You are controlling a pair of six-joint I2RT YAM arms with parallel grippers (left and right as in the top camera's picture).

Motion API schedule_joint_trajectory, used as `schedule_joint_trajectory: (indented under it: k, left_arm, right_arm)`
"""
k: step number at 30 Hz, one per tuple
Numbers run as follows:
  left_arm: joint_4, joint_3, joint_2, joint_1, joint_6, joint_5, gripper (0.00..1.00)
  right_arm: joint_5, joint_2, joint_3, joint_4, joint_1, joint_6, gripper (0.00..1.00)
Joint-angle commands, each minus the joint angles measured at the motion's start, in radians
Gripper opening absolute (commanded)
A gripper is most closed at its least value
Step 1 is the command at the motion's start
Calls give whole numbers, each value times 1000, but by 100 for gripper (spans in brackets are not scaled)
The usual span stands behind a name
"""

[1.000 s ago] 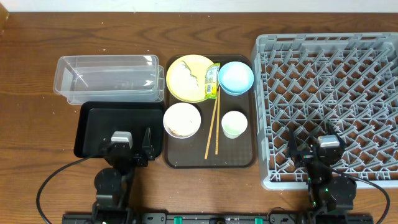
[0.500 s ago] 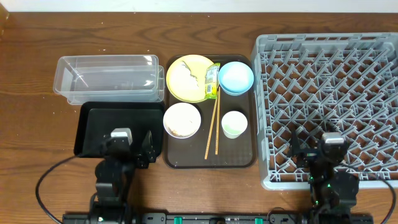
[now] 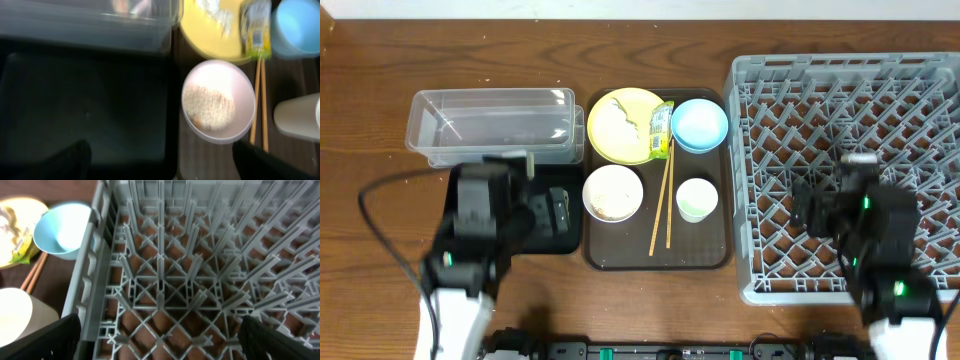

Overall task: Sort waste into correct bins and load items into the dishwasher rack
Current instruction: 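Reach the left gripper to the yellow plate and grasp the tissue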

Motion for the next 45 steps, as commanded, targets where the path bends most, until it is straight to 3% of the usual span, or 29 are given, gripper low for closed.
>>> schedule_joint_trajectory:
  k: [1, 5, 9, 20, 30, 35, 45]
  left_arm:
    - [-102, 155, 125, 5, -4, 27, 93]
    - [-173, 224, 209, 5, -5, 42, 93]
    - [-167, 224, 227, 5, -5, 121, 93]
    - [103, 282, 305, 0, -16, 149, 91]
    - [265, 507, 618, -130, -4, -64, 89]
    - [377, 516, 755, -196, -5, -113, 89]
    - [446, 516, 980, -256, -5, -167, 86]
  right_arm:
    - [-16, 141, 152, -108, 12, 13, 99]
    - [-12, 292, 294, -254, 12, 9, 99]
    - [-12, 353, 322, -272, 12, 9, 99]
    - [-16, 354, 322, -257, 12, 10, 99]
    - [-16, 354, 322, -253, 12, 10, 99]
    - [-24, 354, 322, -253, 12, 10, 99]
    - [-27, 354, 322, -254, 12, 10, 99]
